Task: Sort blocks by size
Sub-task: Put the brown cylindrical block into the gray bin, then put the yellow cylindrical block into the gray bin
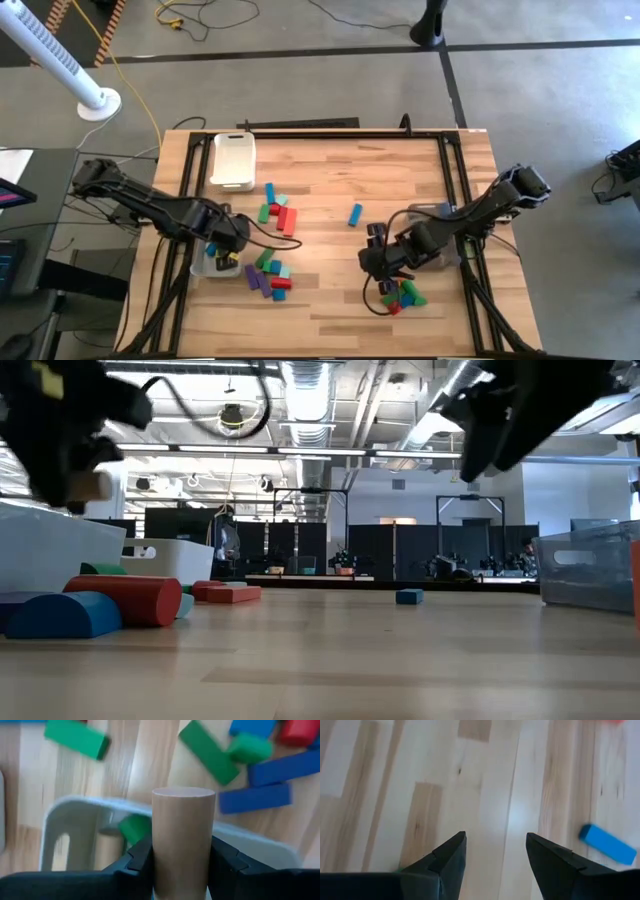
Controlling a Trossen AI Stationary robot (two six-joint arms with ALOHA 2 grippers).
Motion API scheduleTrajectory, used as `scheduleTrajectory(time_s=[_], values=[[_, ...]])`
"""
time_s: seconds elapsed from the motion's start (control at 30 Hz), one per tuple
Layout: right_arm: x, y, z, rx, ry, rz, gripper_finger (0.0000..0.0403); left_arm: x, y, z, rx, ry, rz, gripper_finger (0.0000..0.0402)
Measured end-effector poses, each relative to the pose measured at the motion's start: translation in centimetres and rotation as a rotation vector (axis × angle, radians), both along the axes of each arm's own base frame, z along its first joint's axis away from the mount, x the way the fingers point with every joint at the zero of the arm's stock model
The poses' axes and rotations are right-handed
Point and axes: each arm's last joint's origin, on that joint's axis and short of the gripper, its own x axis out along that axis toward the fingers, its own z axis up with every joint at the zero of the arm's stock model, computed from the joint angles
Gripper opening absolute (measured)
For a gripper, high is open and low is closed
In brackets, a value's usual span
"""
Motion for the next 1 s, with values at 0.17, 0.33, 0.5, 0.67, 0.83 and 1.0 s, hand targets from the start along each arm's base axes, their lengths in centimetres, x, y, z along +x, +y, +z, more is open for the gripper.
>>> scheduleTrajectory(time_s=[0.17,0.33,0.5,0.67,0.83,1.0], values=[[-1.2,0.8,-0.3,-0.011,0.072,-0.005,0.0235,-1.1,0.4,-1.7,0.000,0.033,0.058,0.0121],[-2.5,2.5,-0.5,-0.033,0.105,0.064,0.0235,-1.9,0.6,-3.0,0.008,0.069,0.089,0.0125],[-3.5,3.9,-0.5,-0.029,0.121,0.090,0.0235,-2.1,0.7,-4.2,0.004,0.067,0.095,0.0137],[-4.1,4.6,-0.5,-0.015,0.122,0.089,0.0235,-1.8,0.6,-4.3,-0.002,0.033,0.099,0.0140],[-4.1,5.0,-0.8,-0.009,0.124,0.082,0.0239,-1.6,0.6,-4.2,-0.001,0.013,0.103,0.0167],[-3.8,5.7,-2.3,-0.041,0.168,0.088,0.0252,-1.7,0.6,-4.2,-0.002,0.016,0.120,0.0219]])
